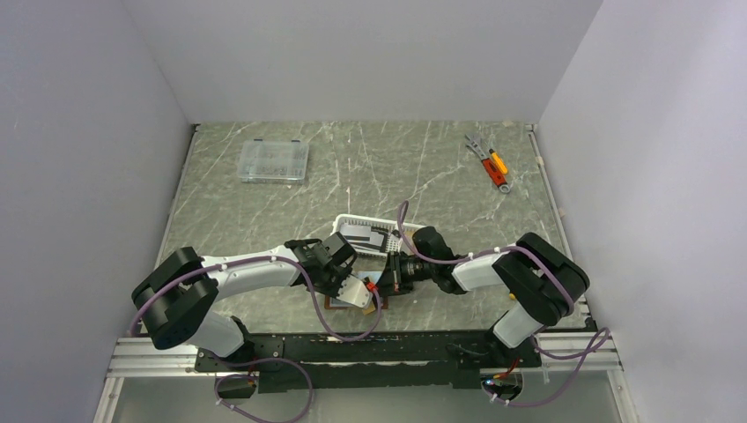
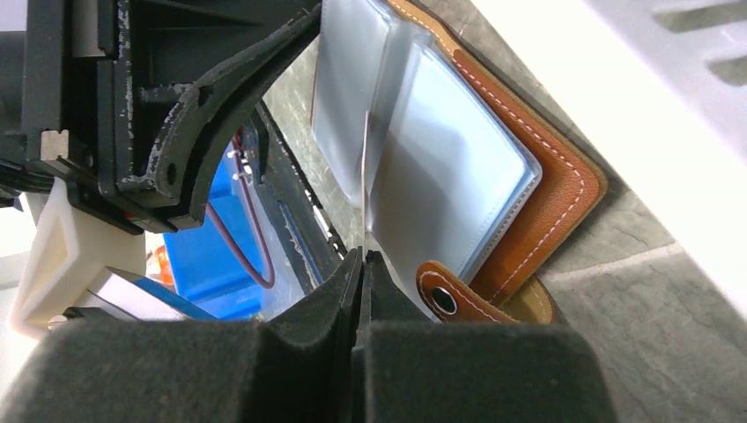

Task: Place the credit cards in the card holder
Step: Insert the credit card into the card holder.

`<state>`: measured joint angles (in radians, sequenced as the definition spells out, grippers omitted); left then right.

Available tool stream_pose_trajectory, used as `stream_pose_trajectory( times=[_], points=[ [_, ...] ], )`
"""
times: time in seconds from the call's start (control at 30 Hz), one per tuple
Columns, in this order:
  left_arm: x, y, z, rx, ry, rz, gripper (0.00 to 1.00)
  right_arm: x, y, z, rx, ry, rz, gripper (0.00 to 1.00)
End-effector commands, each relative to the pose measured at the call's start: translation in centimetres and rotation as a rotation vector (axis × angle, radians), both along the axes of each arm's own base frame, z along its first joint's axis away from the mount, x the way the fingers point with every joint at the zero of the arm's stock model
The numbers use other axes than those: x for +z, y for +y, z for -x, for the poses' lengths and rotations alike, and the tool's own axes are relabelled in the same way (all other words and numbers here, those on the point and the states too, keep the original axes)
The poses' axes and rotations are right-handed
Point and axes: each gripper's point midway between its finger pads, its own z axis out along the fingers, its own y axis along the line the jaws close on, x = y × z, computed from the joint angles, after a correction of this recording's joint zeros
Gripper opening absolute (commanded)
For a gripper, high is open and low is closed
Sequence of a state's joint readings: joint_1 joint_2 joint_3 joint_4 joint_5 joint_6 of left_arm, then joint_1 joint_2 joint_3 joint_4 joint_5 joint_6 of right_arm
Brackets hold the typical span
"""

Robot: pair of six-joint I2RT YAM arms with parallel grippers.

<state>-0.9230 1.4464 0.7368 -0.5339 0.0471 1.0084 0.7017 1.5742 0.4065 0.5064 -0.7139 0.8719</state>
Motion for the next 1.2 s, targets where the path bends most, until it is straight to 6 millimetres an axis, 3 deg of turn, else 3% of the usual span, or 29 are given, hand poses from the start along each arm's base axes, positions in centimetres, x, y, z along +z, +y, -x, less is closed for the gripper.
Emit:
stream_pose_trajectory(
  times=[0.0, 0.93, 1.17],
  points=[
    [-1.1, 0.2, 1.1, -0.028, 0.038, -0.004, 0.19, 0.6, 0.5, -0.6, 0.010, -0.035, -0.026, 0.00],
    [-0.8, 0.2, 1.3, -0.032, 0.032, 0.003, 0.18, -0.7, 1.3, -2.2, -0.017, -0.016, 0.013, 0.00],
    [-1.0, 0.4, 1.4, -0.034, 0.034, 0.001, 0.18, -0.6, 0.1, -1.2, -0.023, -0.015, 0.016, 0.00]
  ],
)
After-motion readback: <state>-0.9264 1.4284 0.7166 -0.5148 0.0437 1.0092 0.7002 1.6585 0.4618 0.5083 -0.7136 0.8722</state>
